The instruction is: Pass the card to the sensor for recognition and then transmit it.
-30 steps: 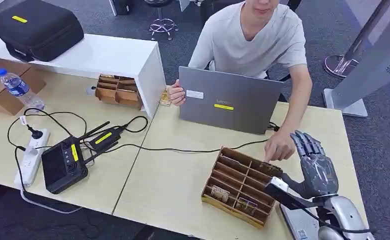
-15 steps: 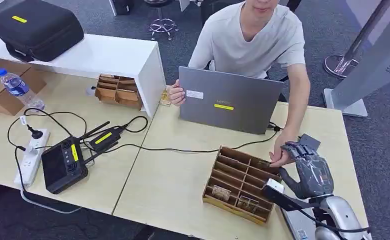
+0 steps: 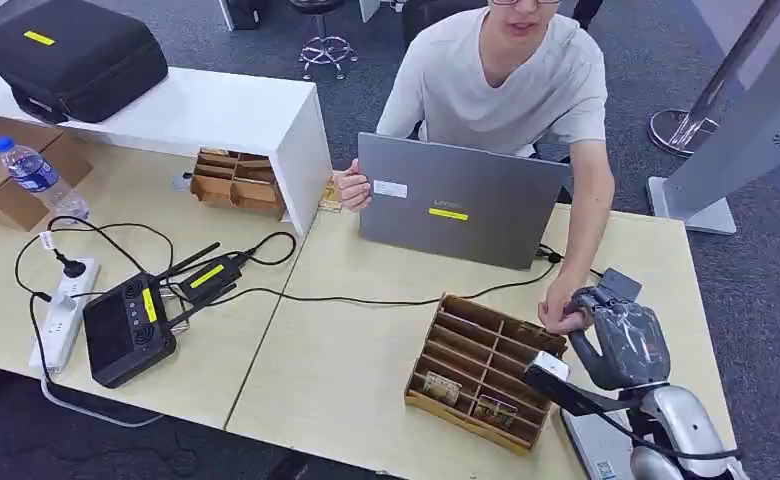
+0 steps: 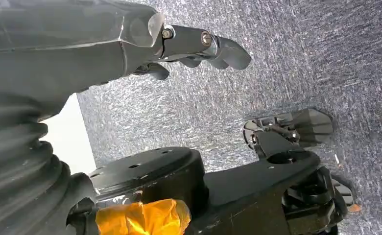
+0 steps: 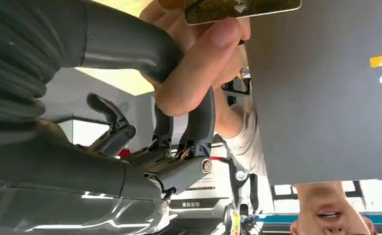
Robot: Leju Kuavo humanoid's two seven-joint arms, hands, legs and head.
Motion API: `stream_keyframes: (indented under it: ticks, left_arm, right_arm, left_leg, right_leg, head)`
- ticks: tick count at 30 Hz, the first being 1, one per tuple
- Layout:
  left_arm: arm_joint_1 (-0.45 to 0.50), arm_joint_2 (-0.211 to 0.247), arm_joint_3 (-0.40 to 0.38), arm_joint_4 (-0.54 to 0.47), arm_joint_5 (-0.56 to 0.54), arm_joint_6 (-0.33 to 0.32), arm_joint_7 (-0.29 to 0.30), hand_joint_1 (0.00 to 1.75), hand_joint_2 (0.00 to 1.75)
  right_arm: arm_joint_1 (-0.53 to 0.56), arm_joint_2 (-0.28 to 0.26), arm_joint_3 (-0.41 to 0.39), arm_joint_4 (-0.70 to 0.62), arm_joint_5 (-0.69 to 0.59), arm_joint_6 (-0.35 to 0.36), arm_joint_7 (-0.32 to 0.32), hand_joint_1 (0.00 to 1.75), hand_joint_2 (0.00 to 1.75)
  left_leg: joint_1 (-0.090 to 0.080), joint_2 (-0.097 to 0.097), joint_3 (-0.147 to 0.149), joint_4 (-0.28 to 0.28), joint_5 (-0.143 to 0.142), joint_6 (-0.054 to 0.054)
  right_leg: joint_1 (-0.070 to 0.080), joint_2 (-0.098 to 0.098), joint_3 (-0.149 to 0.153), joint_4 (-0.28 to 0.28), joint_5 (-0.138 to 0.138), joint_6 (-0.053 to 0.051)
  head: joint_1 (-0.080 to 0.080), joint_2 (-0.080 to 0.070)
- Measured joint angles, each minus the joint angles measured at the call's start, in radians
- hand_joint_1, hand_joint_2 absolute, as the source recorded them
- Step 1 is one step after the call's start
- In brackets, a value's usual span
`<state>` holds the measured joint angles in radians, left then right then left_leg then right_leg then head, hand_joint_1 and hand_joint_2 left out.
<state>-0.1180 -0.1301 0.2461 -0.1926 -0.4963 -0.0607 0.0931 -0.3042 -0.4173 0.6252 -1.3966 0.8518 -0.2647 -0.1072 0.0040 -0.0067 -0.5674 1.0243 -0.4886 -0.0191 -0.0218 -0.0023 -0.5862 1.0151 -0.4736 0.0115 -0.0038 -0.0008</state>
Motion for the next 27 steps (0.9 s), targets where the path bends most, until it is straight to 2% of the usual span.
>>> stream_keyframes:
  ticks: [8, 9, 12, 13, 16, 27]
  left_arm:
    - [0.000, 0.000, 0.002, 0.000, -0.001, 0.002, 0.000, 0.00, 1.75]
    - [0.000, 0.000, 0.003, 0.000, -0.004, 0.001, 0.000, 0.00, 1.75]
    - [0.002, -0.001, 0.005, 0.000, -0.011, -0.002, 0.000, 0.00, 1.75]
    - [0.002, -0.001, 0.006, 0.000, -0.013, -0.002, 0.000, 0.00, 1.75]
    - [0.001, -0.002, 0.006, 0.000, -0.016, -0.002, 0.000, 0.00, 1.75]
    - [0.006, -0.002, 0.008, 0.000, -0.019, -0.002, 0.000, 0.00, 1.75]
  right_arm:
    - [0.003, 0.002, 0.002, 0.001, 0.002, -0.014, -0.003, 1.75, 1.75]
    - [0.009, 0.006, 0.000, 0.000, 0.009, -0.045, -0.016, 0.00, 1.75]
    - [0.044, 0.039, -0.014, -0.018, 0.033, -0.166, -0.058, 0.00, 1.75]
    - [0.052, 0.048, -0.016, -0.026, 0.039, -0.184, -0.061, 0.00, 1.75]
    - [0.073, 0.074, -0.019, -0.043, 0.040, -0.195, -0.064, 0.00, 1.75]
    - [0.090, 0.107, -0.045, -0.061, 0.039, -0.209, -0.071, 0.00, 1.75]
  left_leg:
    - [0.000, 0.000, 0.000, 0.000, 0.000, 0.000]
    - [0.000, -0.001, 0.000, 0.000, 0.000, 0.000]
    - [0.000, -0.001, 0.000, 0.000, 0.000, 0.000]
    - [0.000, 0.000, 0.000, 0.000, 0.000, 0.000]
    - [0.000, 0.000, 0.000, 0.000, 0.000, 0.000]
    - [0.000, 0.000, 0.000, 0.000, 0.000, 0.000]
  right_leg:
    - [0.000, 0.000, 0.000, 0.000, 0.000, 0.000]
    - [0.000, -0.001, 0.000, 0.000, 0.000, 0.000]
    - [0.000, -0.001, 0.000, 0.000, 0.000, 0.000]
    - [0.000, 0.000, -0.001, 0.000, 0.000, 0.000]
    - [0.000, 0.000, -0.001, 0.000, -0.001, 0.000]
    - [0.000, 0.000, 0.000, 0.000, 0.000, 0.000]
  head:
    - [0.000, 0.000]
    - [0.000, 0.000]
    - [0.000, 0.000]
    - [0.000, 0.000]
    - [0.000, 0.000]
    - [0.000, 0.000]
